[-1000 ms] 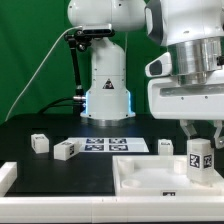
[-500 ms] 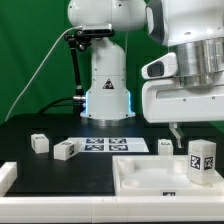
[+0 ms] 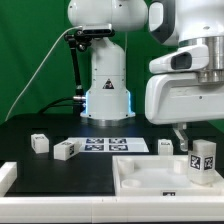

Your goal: Assemble one leg

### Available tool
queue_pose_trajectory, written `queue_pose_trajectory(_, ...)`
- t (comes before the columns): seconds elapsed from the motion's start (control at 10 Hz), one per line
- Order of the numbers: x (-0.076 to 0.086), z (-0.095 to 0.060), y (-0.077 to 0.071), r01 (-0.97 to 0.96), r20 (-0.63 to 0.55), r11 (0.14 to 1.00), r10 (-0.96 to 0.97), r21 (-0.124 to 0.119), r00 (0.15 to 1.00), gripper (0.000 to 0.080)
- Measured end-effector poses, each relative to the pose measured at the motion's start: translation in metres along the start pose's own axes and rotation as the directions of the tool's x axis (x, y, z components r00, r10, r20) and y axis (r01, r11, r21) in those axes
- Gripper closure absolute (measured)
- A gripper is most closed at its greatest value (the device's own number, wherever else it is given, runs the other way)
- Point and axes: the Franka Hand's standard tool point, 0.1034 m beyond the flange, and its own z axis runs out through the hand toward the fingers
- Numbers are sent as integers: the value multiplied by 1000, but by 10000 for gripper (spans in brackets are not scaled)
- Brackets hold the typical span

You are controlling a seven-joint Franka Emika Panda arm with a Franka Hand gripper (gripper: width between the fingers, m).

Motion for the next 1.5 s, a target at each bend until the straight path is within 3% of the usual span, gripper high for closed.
queue_pose_trajectory(0.2,-1,1,1,174,-3,985,-174,-3,985,150)
queue_pose_trajectory(0.4,-1,1,1,213,-4,977,-213,-1,977,150)
queue_pose_trajectory(0.5,-1,2,1,213,-4,977,-213,-1,977,244)
queue_pose_trajectory(0.6,-1,2,1,213,-4,977,-213,-1,977,437)
queue_pose_trajectory(0.7,-1,1,2,213,-4,977,-213,-1,977,437)
queue_pose_trajectory(0.8,-1,1,3,212,-3,977,-212,-2,977,505)
queue_pose_trajectory(1.1,-2,2,4,181,-3,984,-181,-1,984,505)
queue_pose_trajectory(1.3,-2,2,7,-55,-3,998,55,23,998,505)
queue_pose_trajectory(1.5,-3,2,12,-358,-5,933,358,38,934,505)
